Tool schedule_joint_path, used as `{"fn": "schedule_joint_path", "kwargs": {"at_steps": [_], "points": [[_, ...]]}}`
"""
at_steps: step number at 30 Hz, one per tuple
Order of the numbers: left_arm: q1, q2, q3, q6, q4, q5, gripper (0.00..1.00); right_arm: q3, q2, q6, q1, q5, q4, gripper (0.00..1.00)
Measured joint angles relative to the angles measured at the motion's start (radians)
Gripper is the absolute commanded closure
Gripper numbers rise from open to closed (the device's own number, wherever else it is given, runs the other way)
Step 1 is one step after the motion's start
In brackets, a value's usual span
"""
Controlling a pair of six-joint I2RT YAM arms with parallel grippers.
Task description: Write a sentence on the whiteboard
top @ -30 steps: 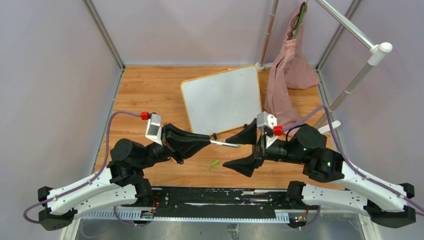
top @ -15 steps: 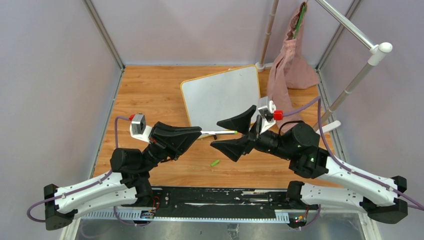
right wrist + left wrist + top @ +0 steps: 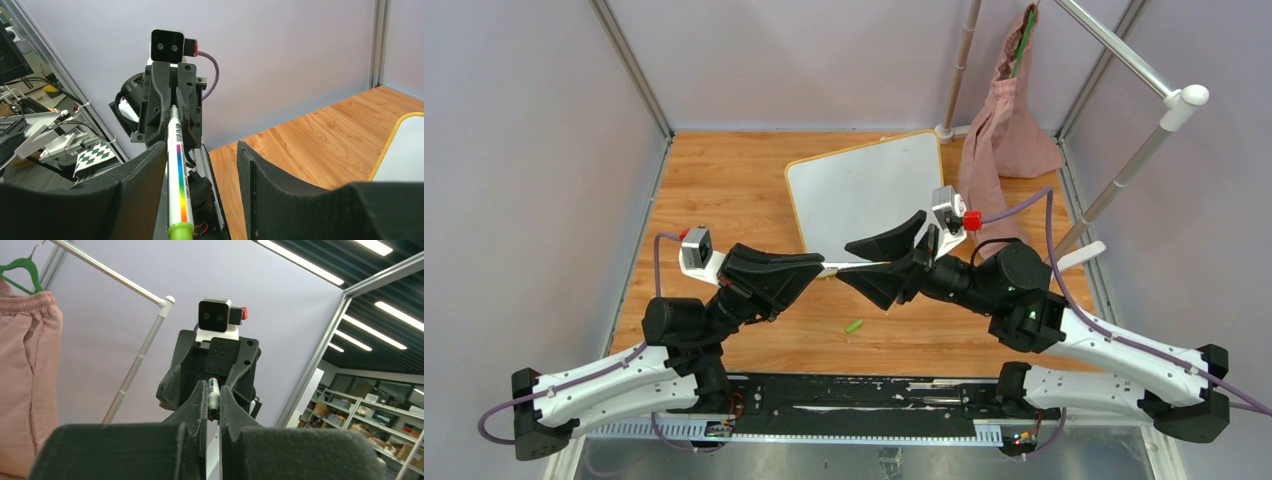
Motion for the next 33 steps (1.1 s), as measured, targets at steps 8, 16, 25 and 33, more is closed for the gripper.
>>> {"fn": "schedule_joint_path", "kwargs": {"at_steps": [8, 16, 25, 33], "points": [[0.000, 0.006, 0.000, -0.017, 0.001, 0.004, 1.00, 0.000, 0.016, 0.024, 0.000, 0.000, 0.055, 0.47], [0.000, 0.019, 0.000, -0.035, 0.008, 0.007, 1.00, 0.000, 0.019, 0.043, 0.000, 0.000, 0.106, 0.53], [0.000, 0.019, 0.000, -0.036, 0.026, -0.011, 1.00, -0.001, 0.028, 0.054, 0.000, -0.002, 0.108, 0.49], [0.000, 0.019, 0.000, -0.043, 0.029, -0.021, 1.00, -0.001, 0.037, 0.068, 0.000, -0.006, 0.109, 0.65]]}}
